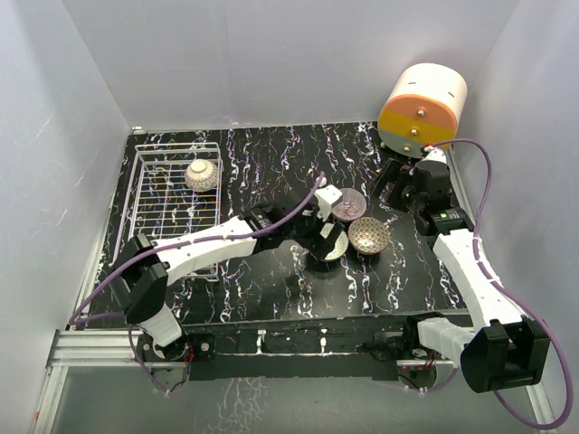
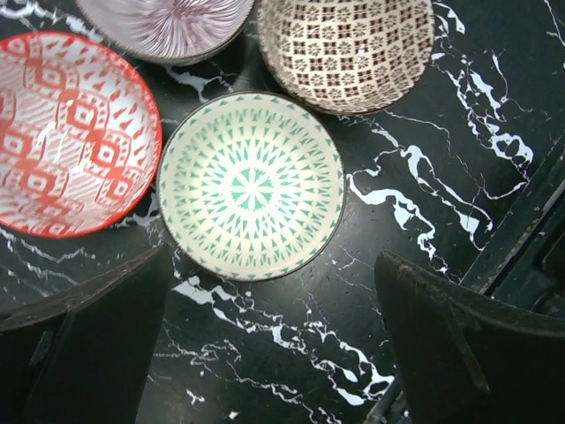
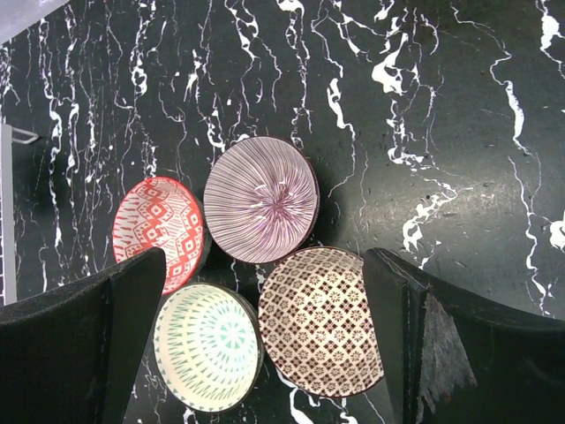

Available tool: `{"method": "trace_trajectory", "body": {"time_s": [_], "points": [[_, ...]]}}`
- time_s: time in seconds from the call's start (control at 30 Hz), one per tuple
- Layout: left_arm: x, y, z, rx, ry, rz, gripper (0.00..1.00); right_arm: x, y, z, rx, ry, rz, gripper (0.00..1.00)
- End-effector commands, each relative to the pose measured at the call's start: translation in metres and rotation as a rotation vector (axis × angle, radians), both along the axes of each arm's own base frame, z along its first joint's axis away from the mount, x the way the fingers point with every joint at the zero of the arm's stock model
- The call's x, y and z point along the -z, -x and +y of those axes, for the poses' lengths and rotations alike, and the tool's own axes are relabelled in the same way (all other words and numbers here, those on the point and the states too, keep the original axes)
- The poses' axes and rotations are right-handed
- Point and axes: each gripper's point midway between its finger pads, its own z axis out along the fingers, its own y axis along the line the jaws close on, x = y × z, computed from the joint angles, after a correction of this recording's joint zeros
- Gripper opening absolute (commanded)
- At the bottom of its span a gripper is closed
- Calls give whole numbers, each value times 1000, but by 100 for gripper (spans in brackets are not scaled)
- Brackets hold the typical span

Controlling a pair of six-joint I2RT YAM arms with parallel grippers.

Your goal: Load the bowls into the dish rack

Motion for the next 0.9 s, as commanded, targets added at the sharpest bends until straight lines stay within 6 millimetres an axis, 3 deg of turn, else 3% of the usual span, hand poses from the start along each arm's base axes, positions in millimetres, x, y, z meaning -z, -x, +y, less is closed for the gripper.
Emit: {"method": "trace_trajectory", "body": {"time_s": [0.0,0.2,0.5,0.87], "points": [[-16,-1,-18,98,19,-166,94,-30,-8,-12,39,12,-73,98],[1,15,-39,217,-2,-259,93,-28,-9,-18,55,7,-69,98],[48,23,-54,298,-45,-202,92,-23,-8,-24,71,7,-62,98],[79,12,-62,308,-111,-210,90,-18,-9,-26,70,-6,-62,98]]}}
